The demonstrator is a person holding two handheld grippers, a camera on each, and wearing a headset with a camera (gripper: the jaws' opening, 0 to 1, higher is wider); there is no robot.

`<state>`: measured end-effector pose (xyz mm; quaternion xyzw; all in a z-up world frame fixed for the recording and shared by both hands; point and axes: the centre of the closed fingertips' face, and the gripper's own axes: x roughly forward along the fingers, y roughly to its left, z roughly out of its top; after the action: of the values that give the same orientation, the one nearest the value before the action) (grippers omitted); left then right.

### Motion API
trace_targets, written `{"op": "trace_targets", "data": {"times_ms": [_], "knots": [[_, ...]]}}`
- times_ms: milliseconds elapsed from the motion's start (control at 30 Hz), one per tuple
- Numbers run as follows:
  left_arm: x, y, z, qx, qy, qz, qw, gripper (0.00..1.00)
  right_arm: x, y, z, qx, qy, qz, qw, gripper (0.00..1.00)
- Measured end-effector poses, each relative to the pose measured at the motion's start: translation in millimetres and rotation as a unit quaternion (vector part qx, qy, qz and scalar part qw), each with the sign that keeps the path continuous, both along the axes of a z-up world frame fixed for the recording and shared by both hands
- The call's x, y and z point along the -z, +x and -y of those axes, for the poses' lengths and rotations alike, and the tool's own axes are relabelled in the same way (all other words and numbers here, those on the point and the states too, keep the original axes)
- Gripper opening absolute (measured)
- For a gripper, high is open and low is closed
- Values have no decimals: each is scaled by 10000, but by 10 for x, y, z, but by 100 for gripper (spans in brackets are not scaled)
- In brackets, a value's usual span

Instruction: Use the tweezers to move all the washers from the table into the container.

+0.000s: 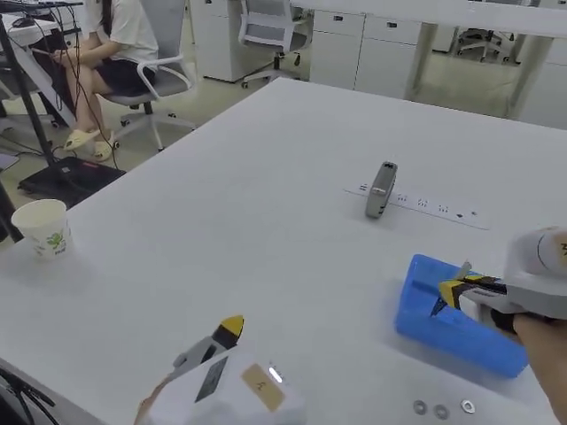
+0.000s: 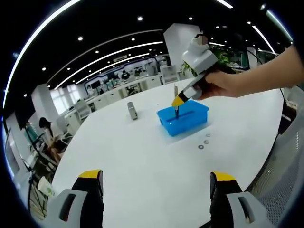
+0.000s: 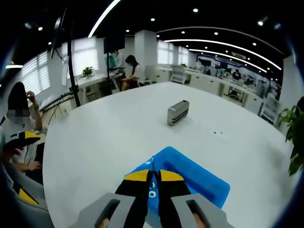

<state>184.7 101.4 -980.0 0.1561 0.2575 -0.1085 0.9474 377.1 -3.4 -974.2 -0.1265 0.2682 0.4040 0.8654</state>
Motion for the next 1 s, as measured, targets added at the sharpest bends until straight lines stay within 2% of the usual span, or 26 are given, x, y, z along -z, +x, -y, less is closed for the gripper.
{"op": "trace_targets", "data": {"times_ms": [267,500,633,700,867,1000], "knots": [[-1,1,-4,-7,29,5,10000,95,-335,-68,-42,-169,358,154,9991,2],[12,2,-23,-65,0,-33,10000,95,-504,-182,-57,-319,526,259,9978,2],[14,2,-25,-68,4,-37,10000,96,-484,-270,-41,-476,401,285,9977,2],[-12,7,-39,-97,22,30,9999,95,-453,-319,-20,-542,331,284,9976,2],[-27,10,-61,-159,-48,56,9998,95,-329,-449,40,-666,224,155,9974,2],[-27,8,-58,-154,-41,56,9999,95,-243,-549,71,-708,237,2,9972,2]]}}
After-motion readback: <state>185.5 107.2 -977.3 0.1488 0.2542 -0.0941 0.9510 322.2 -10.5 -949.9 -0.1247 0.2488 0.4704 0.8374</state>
